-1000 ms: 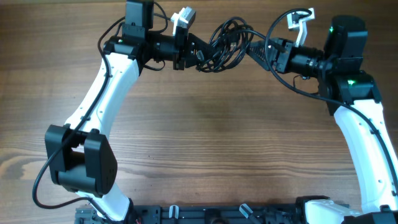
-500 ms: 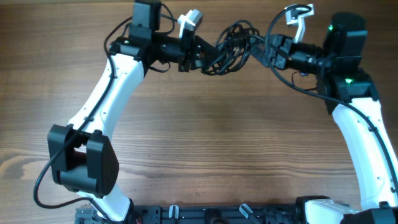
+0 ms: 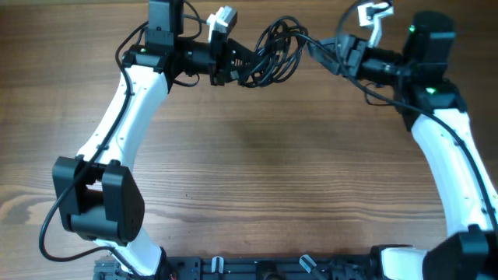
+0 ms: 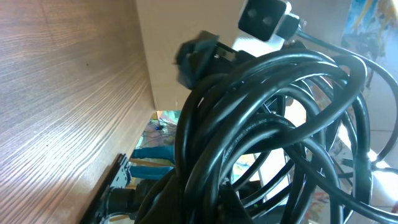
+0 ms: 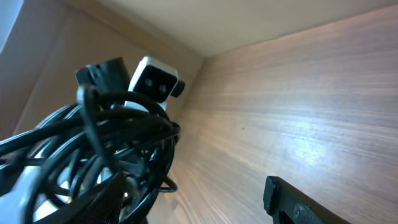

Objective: Untangle cables

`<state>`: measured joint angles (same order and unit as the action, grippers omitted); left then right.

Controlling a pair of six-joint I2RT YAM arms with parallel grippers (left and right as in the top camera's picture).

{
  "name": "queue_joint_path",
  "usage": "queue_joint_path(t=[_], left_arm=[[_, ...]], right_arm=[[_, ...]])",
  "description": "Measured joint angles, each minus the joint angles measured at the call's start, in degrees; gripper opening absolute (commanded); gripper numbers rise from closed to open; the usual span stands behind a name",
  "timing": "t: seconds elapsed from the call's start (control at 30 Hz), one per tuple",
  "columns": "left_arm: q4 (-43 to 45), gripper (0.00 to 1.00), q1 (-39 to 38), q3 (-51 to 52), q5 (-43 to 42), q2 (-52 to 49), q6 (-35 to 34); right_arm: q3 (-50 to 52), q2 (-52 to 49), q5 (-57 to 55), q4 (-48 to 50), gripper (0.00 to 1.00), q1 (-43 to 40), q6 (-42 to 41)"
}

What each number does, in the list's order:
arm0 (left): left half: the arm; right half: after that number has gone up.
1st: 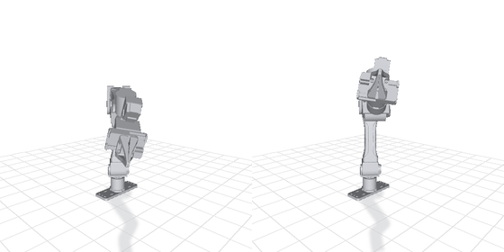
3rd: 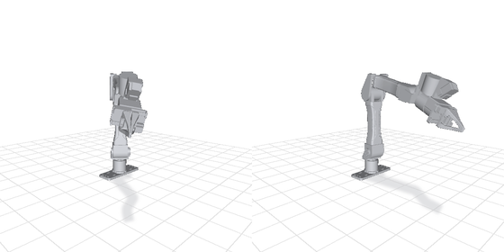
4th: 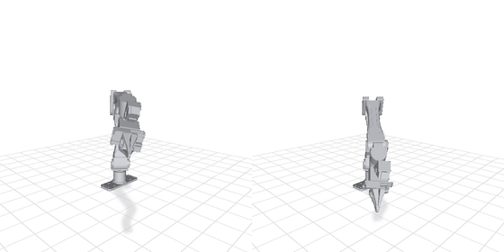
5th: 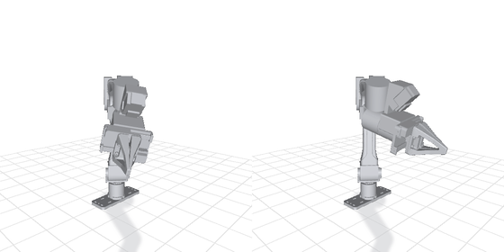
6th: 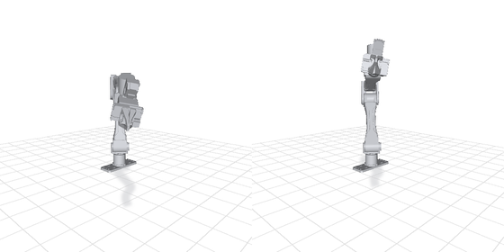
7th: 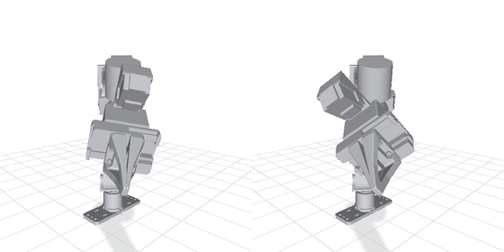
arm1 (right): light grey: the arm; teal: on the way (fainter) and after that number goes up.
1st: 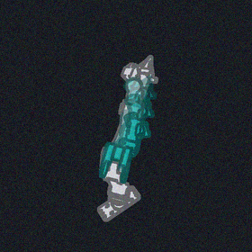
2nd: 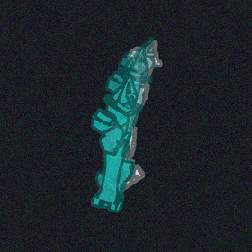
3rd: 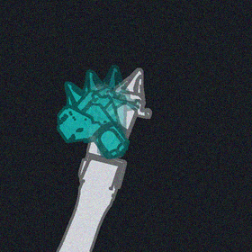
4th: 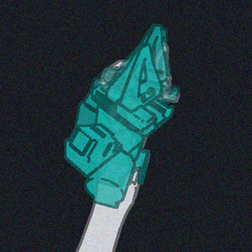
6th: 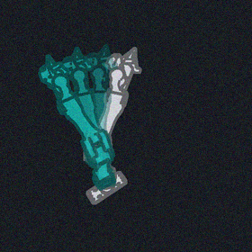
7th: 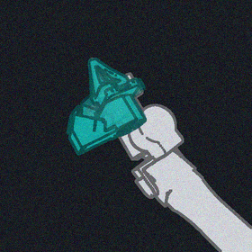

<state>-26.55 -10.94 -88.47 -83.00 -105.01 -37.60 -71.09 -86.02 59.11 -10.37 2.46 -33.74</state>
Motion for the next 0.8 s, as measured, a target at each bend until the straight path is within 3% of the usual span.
queue_joint_path(t=[0.43, 0.8], left_arm=[[0.0, 0.05, 0.1, 0.0, -1.3, 0.0, 0.0], [0.0, 0.05, 0.1, 0.0, -1.0, 0.0, 0.0]], right_arm=[[0.0, -1.4, 3.9, 4.7, 0.72, 3.4, 0.8], [0.0, -1.4, 4.0, -4.7, 0.72, 0.7, 4.0]])
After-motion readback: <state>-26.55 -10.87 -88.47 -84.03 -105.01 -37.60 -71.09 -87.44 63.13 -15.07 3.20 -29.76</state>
